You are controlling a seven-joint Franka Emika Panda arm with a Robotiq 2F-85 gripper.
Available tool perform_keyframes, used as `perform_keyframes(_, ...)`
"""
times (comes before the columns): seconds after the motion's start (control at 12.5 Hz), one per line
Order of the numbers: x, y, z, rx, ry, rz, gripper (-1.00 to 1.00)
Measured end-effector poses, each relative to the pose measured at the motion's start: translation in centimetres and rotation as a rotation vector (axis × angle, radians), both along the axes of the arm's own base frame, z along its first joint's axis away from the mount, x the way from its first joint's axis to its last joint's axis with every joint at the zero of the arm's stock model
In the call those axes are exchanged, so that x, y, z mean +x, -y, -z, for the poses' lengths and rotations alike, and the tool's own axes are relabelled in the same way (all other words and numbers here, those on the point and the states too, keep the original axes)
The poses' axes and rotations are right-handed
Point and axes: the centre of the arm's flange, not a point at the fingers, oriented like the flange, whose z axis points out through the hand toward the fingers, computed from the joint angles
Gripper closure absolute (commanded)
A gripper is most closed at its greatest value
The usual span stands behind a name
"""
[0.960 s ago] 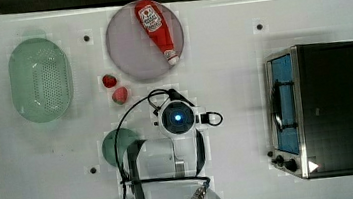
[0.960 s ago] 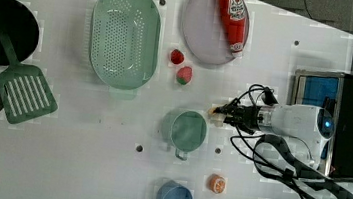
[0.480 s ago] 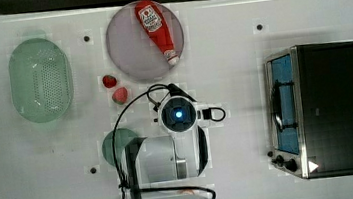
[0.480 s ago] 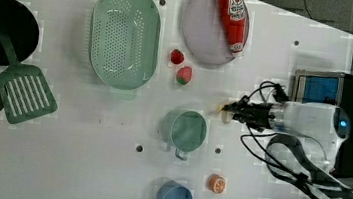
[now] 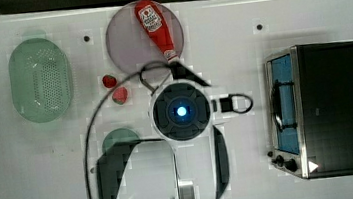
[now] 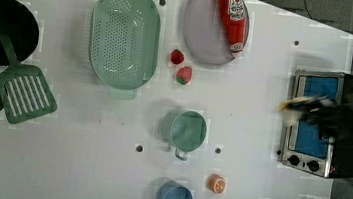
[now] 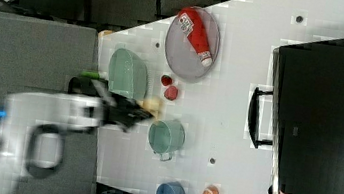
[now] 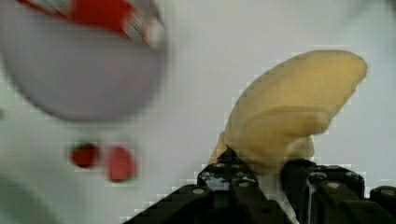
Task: Pick banana from table and place on oven.
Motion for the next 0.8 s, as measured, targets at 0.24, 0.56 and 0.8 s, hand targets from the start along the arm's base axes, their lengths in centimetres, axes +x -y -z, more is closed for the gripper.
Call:
perform_keyframes(0.24,-0.7,1.8,-13.1,0.005,0.083,0.041,0.53)
perform_keyframes(0.56,-1.7,10.7,-17.6,0.055,0.121,0.166,0.53)
perform_keyframes(0.8,-0.6,21.6,-10.9,0.034,0.005,0.238,0.53)
